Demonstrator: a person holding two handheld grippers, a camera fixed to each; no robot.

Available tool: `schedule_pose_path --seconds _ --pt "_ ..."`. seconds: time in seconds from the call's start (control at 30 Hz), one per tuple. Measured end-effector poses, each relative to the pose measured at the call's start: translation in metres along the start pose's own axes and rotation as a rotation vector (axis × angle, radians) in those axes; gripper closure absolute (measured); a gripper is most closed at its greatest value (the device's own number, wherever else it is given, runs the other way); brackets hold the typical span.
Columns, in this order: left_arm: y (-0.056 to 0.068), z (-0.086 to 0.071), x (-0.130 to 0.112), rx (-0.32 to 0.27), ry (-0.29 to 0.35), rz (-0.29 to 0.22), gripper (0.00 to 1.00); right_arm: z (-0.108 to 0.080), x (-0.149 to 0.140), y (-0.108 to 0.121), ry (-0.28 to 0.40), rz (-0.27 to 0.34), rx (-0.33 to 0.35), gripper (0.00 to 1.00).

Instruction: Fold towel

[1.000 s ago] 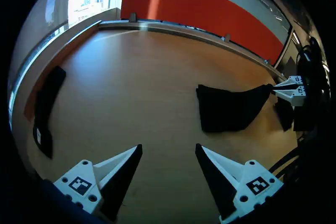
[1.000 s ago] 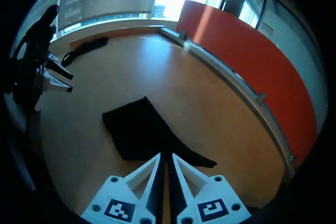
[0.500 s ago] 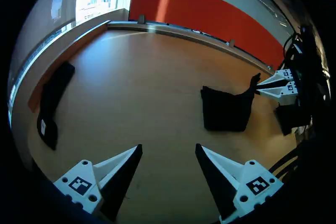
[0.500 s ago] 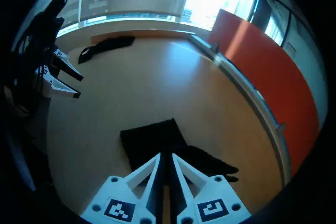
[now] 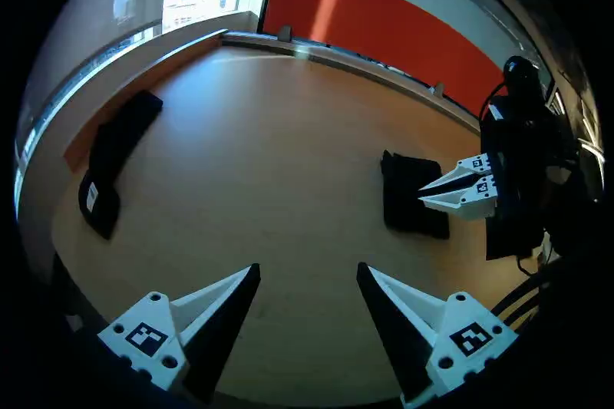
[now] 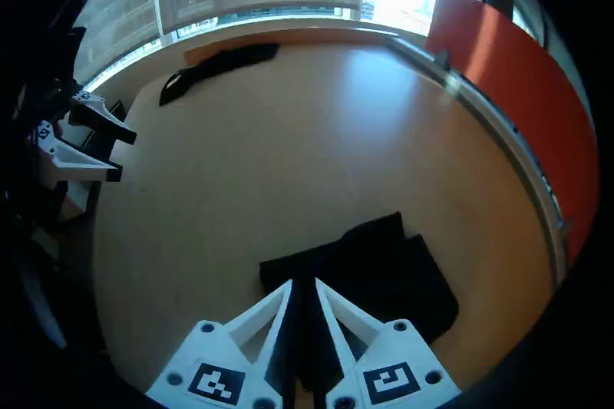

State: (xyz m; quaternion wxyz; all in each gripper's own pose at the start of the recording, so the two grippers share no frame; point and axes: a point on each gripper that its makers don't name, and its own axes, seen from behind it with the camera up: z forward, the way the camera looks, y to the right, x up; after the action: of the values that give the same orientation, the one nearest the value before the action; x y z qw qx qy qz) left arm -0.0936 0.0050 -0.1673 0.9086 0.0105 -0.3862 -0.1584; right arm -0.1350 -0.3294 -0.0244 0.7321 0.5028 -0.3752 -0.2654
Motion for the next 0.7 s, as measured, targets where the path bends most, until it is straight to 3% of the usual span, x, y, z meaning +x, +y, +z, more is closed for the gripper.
schedule_pose_path --seconds 0.13,0.3,0.7 --pt "-0.001 0.000 -0.004 0.003 -0.003 -0.007 0.06 0.000 -0.003 0.001 -0.004 0.005 0.000 0.77" --pt "0.001 0.001 -0.003 0.001 -0.003 -0.005 0.06 -0.003 -0.004 0.006 -0.001 0.004 -0.021 0.39" --pt "0.006 0.003 0.001 -0.003 0.003 0.002 0.06 -0.017 -0.030 0.009 0.002 0.075 -0.057 0.34"
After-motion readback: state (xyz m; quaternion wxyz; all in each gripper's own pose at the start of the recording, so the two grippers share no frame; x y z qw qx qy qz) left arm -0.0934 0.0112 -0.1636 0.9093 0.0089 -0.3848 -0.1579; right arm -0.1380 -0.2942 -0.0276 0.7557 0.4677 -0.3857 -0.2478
